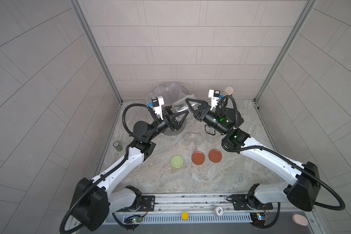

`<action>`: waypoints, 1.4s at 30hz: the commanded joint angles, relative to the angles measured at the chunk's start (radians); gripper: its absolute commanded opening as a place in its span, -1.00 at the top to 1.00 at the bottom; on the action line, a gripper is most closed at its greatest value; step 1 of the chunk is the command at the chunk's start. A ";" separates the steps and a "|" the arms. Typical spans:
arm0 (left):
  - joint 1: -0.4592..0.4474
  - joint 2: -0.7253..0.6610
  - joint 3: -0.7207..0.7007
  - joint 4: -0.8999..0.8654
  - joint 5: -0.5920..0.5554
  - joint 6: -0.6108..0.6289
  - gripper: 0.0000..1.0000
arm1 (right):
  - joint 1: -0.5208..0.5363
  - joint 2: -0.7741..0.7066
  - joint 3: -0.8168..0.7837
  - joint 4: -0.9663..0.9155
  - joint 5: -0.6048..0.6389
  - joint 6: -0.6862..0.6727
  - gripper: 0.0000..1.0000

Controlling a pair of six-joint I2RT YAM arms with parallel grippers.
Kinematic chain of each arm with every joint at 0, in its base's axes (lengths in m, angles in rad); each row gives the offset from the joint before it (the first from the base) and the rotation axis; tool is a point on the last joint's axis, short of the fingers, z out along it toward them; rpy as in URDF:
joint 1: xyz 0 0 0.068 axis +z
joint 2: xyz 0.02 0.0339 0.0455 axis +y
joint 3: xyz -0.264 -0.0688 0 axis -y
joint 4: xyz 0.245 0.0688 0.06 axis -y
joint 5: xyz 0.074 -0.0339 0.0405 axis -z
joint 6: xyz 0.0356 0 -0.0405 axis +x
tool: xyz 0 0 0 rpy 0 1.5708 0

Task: Empty moldy rice from jars
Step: Place the jar at the center of the board.

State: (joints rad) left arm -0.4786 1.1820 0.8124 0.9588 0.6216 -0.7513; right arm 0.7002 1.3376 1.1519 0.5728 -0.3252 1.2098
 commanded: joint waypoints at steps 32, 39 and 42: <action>-0.009 -0.028 0.028 -0.211 -0.001 0.116 -0.96 | 0.024 -0.017 0.231 -0.551 0.188 -0.346 0.29; -0.009 -0.144 0.037 -0.598 -0.187 0.267 -1.00 | 0.035 0.022 0.330 -0.736 0.279 -0.489 0.32; -0.009 -0.215 0.029 -0.782 -0.330 0.317 -1.00 | 0.037 0.043 0.338 -0.755 0.298 -0.546 0.32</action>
State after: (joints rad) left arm -0.4957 1.0275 0.8181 0.4126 0.4698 -0.5270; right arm 0.7368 1.3849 1.4483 -0.1570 -0.0978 0.7616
